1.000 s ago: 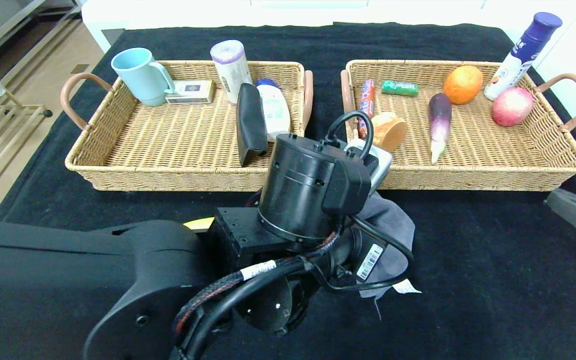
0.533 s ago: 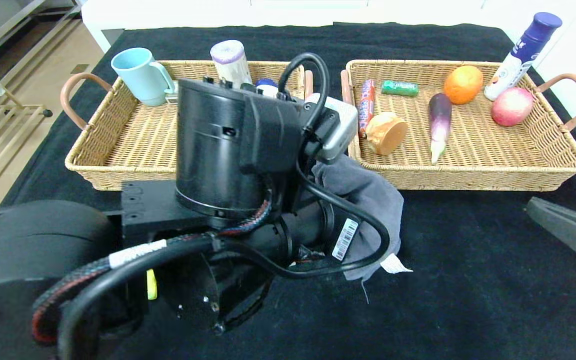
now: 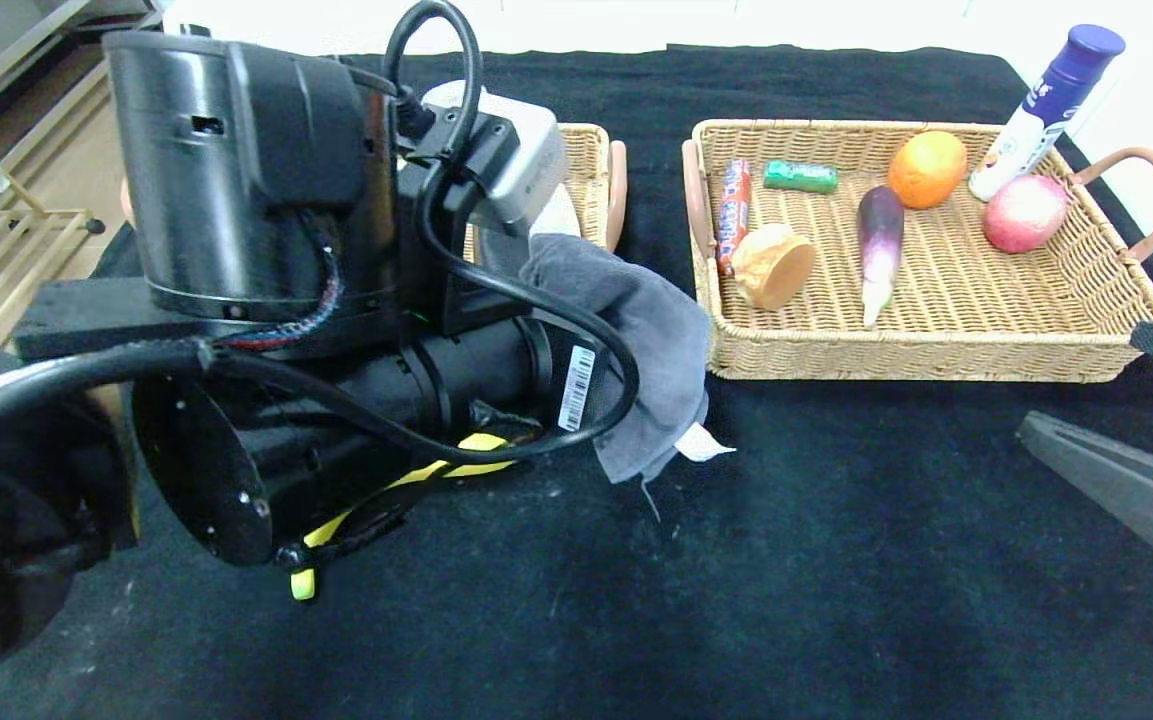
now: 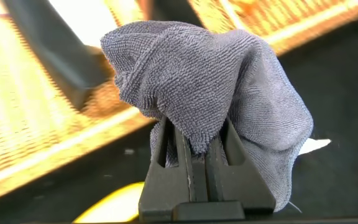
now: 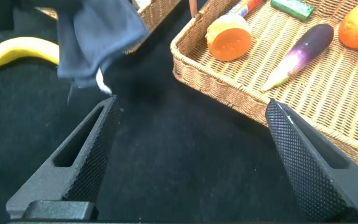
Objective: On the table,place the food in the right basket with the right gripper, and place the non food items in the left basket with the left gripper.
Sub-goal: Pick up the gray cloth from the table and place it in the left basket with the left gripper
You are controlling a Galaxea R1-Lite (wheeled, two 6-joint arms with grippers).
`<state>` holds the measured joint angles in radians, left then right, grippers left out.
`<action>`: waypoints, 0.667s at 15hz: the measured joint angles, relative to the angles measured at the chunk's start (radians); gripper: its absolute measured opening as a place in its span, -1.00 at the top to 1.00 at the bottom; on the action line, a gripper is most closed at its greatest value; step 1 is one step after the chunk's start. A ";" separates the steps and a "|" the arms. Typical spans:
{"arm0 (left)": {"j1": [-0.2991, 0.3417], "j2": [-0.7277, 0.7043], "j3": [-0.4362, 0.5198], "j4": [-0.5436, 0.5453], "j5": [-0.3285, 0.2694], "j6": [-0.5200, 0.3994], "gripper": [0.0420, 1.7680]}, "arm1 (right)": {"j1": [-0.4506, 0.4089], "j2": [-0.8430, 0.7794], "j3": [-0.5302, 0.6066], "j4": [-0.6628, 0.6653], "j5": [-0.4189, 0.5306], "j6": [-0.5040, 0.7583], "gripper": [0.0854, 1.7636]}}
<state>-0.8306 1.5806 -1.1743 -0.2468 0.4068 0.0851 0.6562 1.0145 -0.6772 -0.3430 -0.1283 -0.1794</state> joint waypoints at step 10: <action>0.284 -0.054 -0.005 -0.015 -0.087 -0.005 0.80 | 0.001 0.012 0.009 -0.001 0.000 0.000 -0.94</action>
<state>-0.5470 1.5268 -1.1789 -0.2617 0.3194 0.0798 0.6577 1.0266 -0.6681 -0.3445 -0.1283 -0.1794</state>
